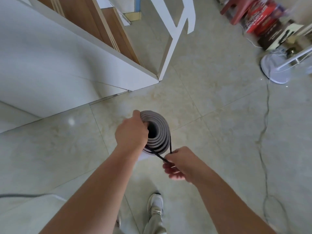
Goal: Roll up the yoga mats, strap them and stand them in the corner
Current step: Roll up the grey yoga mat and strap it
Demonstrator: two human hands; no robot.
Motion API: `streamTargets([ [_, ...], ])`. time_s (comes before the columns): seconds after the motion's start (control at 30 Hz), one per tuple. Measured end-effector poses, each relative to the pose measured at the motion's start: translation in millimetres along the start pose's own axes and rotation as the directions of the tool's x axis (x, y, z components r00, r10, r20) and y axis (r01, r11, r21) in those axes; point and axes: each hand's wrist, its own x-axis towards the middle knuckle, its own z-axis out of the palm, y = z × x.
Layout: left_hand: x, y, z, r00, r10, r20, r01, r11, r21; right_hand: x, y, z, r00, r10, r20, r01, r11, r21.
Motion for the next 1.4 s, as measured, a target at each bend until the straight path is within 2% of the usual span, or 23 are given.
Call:
streamTargets([
  [0.03, 4.1, 4.7, 0.1, 1.000, -0.001, 0.010, 0.001, 1.000, 0.012, -3.3, 11.8, 12.1, 0.998, 0.024, 0.061, -0.037, 0.973, 0.229],
  [0.1, 8.6, 15.8, 2.6, 1.000, 0.012, 0.029, -0.013, 0.999, 0.036, -2.0, 29.3, 41.2, 0.980, 0.035, 0.194, -0.145, 0.795, 0.589],
  [0.17, 10.2, 25.0, 5.9, 0.999, 0.021, 0.040, -0.022, 0.999, 0.044, 10.1, 40.1, 69.7, 0.977, 0.052, 0.209, -0.196, 0.620, 0.759],
  [0.23, 12.5, 28.8, 7.7, 0.999, 0.021, 0.043, -0.023, 0.999, 0.045, 27.9, 43.8, 80.9, 0.981, 0.113, 0.157, -0.193, 0.561, 0.805],
  [0.3, 14.2, 23.6, 5.6, 0.999, 0.033, 0.031, -0.036, 0.995, 0.090, 49.8, 52.5, 64.1, 0.981, 0.185, 0.062, -0.159, 0.572, 0.805],
  [0.37, 13.5, 13.1, 2.5, 0.998, 0.065, 0.018, -0.066, 0.989, 0.131, 67.0, 60.2, 26.6, 0.976, 0.212, -0.056, -0.093, 0.629, 0.772],
  [0.43, 7.5, 5.3, 1.2, 0.995, 0.088, 0.047, -0.092, 0.990, 0.110, 77.4, 54.3, -9.3, 0.972, 0.179, -0.155, -0.014, 0.697, 0.717],
  [0.5, -2.2, 3.9, 6.1, 0.991, 0.107, 0.079, -0.113, 0.990, 0.079, 87.5, 32.9, -32.6, 0.974, 0.111, -0.198, 0.061, 0.713, 0.698],
  [0.57, -8.9, 4.9, 13.6, 0.985, 0.175, 0.012, -0.175, 0.979, 0.104, 96.1, 4.2, -43.4, 0.975, 0.053, -0.214, 0.114, 0.710, 0.695],
  [0.63, -6.2, 5.1, 16.6, 0.970, 0.233, -0.065, -0.225, 0.968, 0.111, 107.0, -12.6, -46.6, 0.981, 0.017, -0.192, 0.120, 0.723, 0.681],
  [0.67, -2.3, 4.2, 17.0, 0.971, 0.234, -0.057, -0.231, 0.971, 0.064, 113.9, -12.9, -45.7, 0.987, 0.026, -0.156, 0.089, 0.722, 0.686],
  [0.73, 3.7, 1.3, 17.9, 0.979, 0.205, 0.023, -0.202, 0.976, -0.082, 133.3, -0.4, -39.5, 0.997, 0.071, -0.039, -0.021, 0.690, 0.723],
  [0.8, 8.6, -1.1, 18.1, 0.979, 0.192, 0.070, -0.179, 0.971, -0.156, 155.8, 15.8, -32.7, 0.987, 0.150, 0.062, -0.143, 0.624, 0.768],
  [0.87, 14.3, -3.1, 15.7, 0.983, 0.159, 0.095, -0.138, 0.970, -0.198, 171.9, 22.9, -26.7, 0.979, 0.162, 0.121, -0.194, 0.586, 0.787],
  [0.9, 17.5, -4.3, 12.5, 0.987, 0.102, 0.121, -0.061, 0.950, -0.308, 179.5, 23.7, -25.2, 0.982, 0.157, 0.105, -0.178, 0.596, 0.783],
  [0.97, 23.9, -8.0, 4.9, 0.966, -0.064, 0.252, 0.208, 0.771, -0.602, 185.1, 22.3, -23.0, 0.993, 0.100, 0.056, -0.107, 0.638, 0.762],
  [1.0, 25.1, -10.2, 4.0, 0.945, -0.105, 0.310, 0.295, 0.687, -0.664, 179.8, 19.8, -23.6, 0.999, 0.034, 0.037, -0.050, 0.653, 0.755],
  [1.03, 24.7, -12.3, 5.0, 0.938, -0.108, 0.328, 0.310, 0.682, -0.662, 171.2, 17.0, -25.3, 1.000, -0.005, 0.009, -0.003, 0.671, 0.741],
  [1.27, 26.8, -23.6, 31.5, 0.944, -0.087, 0.319, 0.218, 0.889, -0.402, 123.5, 14.9, -37.3, 0.980, -0.171, -0.097, 0.195, 0.791, 0.579],
  [1.4, 25.4, -12.6, 43.0, 0.934, -0.015, 0.357, 0.186, 0.873, -0.451, 111.8, 16.1, -56.0, 0.959, -0.210, -0.189, 0.276, 0.832, 0.481],
])
